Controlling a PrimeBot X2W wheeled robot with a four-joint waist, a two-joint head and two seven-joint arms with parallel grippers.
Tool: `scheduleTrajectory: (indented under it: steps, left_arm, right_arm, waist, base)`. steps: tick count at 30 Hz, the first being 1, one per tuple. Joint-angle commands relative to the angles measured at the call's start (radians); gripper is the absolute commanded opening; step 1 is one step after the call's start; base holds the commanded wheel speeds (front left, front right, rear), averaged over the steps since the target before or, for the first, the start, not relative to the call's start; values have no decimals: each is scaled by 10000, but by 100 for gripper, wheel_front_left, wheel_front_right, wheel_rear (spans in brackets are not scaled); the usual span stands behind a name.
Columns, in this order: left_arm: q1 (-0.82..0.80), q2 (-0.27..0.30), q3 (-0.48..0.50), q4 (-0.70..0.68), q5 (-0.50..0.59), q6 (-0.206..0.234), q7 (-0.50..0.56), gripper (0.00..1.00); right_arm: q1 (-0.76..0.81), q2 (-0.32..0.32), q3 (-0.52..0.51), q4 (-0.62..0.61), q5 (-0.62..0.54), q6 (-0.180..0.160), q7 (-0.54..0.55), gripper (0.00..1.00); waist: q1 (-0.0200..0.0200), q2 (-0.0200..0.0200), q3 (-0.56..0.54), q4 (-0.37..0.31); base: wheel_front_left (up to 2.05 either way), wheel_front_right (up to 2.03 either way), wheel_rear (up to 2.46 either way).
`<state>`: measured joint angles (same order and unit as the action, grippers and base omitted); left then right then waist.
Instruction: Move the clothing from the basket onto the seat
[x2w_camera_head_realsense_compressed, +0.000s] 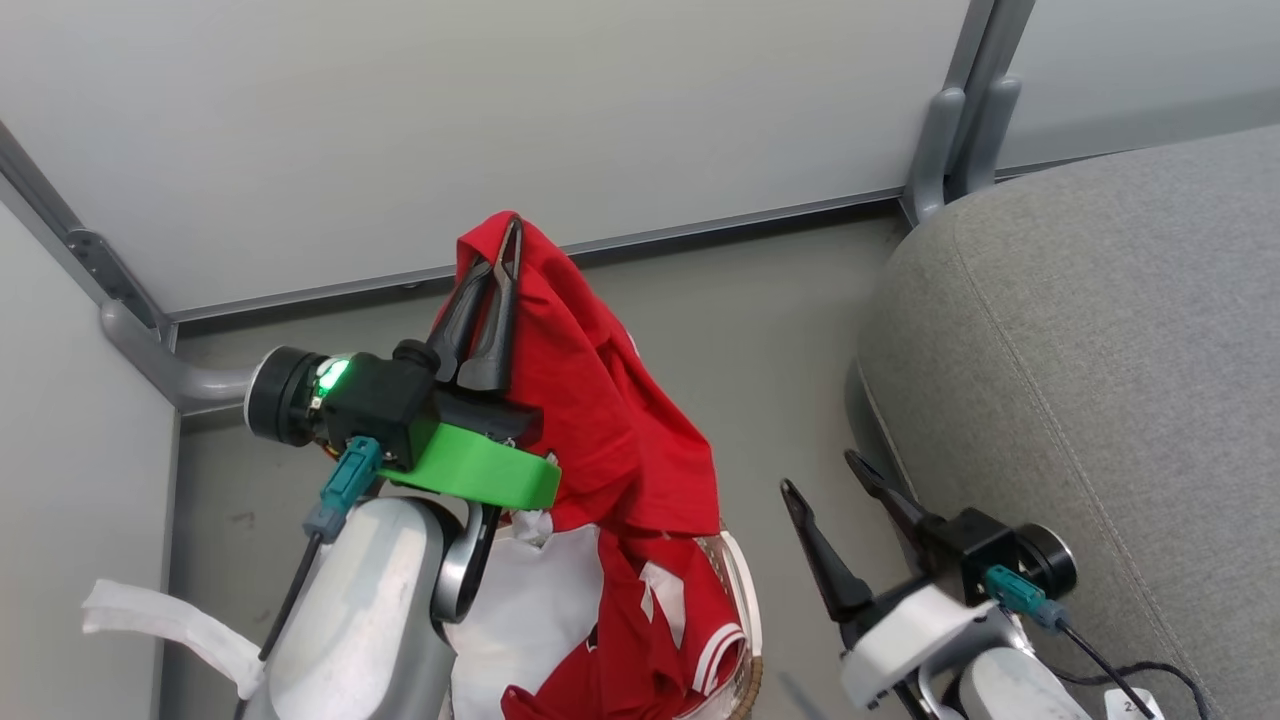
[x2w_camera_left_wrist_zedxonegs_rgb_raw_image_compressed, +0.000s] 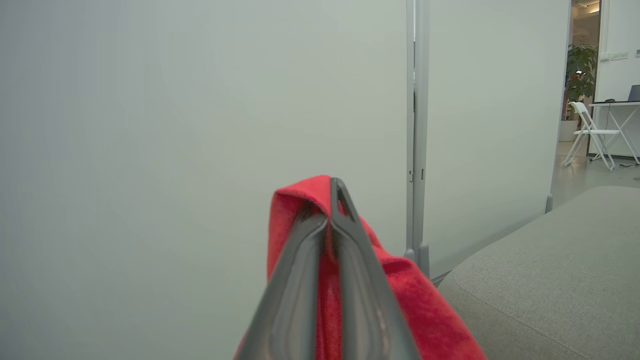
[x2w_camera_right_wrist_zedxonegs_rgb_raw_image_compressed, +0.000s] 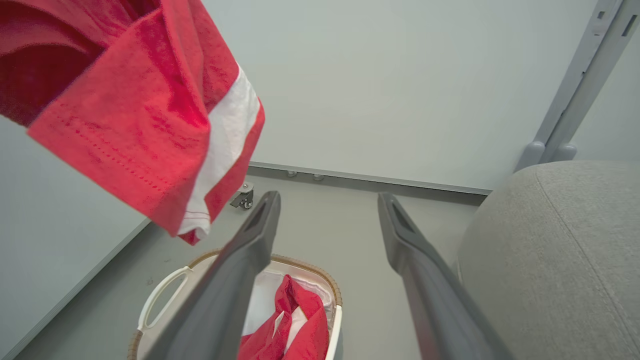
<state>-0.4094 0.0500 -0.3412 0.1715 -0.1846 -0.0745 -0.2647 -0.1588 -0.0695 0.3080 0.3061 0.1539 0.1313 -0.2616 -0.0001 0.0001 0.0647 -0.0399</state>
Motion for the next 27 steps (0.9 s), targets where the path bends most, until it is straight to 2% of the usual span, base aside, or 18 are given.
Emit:
scheduleTrajectory:
  steps: [1,6,10,19,21,22,23,27]
  left_arm:
    - [-138,20,-66,-39,-87,47,4,0]
    - [-94,21,-333,-24,-241,133,4,0]
    - [-151,21,-537,-8,-381,205,4,0]
    - [-342,20,-1223,12,-739,277,5,0]
    - [-348,19,-1397,25,-917,322,4,0]
    - [-366,22,-1479,22,-962,341,4,0]
    - [-394,22,-1566,20,-1003,371,4,0]
    - [-436,20,-1735,40,-1105,415,4,0]
  right_arm:
    - [-294,56,296,-339,296,-10,-52,100]
    - [-1093,-34,1795,-1224,702,-12,-50,100]
    - [-1790,-40,2644,-1349,789,-12,-50,100]
    - [-2995,119,3414,154,687,-12,-49,100]
    - [-3280,152,3615,550,838,-12,-50,90]
    - [-3351,168,3712,766,999,-12,-50,38]
    - [-3407,169,3770,846,1188,-12,-50,0]
    - [-3504,160,3883,1057,1506,-12,-50,0]
  waist:
    - [1,-1,30,79]
    - [1,-1,55,267]
    - [1,-1,96,419]
    - [1,-1,194,983]
    - [1,-1,188,1144]
    - [1,-1,192,1210]
    - [1,-1,199,1283]
    - [1,-1,217,1432]
  base:
    - [0,0,0]
    - [0,0,0]
    - [0,0,0]
    - [0,0,0]
    - [0,0,0]
    - [0,0,0]
    - [0,0,0]
    - [0,0,0]
